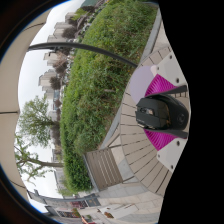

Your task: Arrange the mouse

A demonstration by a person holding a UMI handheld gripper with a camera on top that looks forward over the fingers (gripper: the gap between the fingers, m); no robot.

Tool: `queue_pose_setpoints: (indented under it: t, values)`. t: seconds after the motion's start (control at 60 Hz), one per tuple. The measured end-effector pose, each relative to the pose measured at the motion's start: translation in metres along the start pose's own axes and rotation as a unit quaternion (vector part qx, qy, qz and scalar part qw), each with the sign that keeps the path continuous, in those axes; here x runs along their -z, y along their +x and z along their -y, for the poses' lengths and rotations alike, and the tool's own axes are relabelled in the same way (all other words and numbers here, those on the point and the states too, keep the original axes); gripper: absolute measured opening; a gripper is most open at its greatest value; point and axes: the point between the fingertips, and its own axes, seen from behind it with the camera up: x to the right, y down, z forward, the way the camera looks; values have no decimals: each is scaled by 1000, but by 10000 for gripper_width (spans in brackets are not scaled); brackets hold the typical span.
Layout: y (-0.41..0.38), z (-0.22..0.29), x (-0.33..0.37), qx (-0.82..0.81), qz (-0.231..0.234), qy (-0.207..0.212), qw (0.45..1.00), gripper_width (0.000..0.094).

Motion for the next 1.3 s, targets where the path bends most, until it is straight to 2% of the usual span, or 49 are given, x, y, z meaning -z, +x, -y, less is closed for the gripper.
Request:
queue_pose_setpoints:
  t: [0.117,0.233,0.367,0.5,0.583,0.7,0.767,0.783,0.983,1.183,1.3]
  values:
    - [62,15,-60,-7,-6,-1,1000,525]
    - [107,6,-130,1,-13,-17,1000,523]
    - [129,-32,-203,-2,0,-47,999,524]
    - [148,-70,-244,-8,14,-93,996,524]
    - [147,-71,-251,-15,25,-91,995,530]
    - [149,-73,-252,-4,31,-107,994,657]
    - [154,-63,-240,-4,22,-103,994,857]
    - [154,-60,-235,-4,21,-100,995,867]
    - [152,-33,-109,-18,17,-91,996,850]
    - [131,-71,46,-16,31,-115,993,852]
    - [125,-103,110,-11,28,-132,991,853]
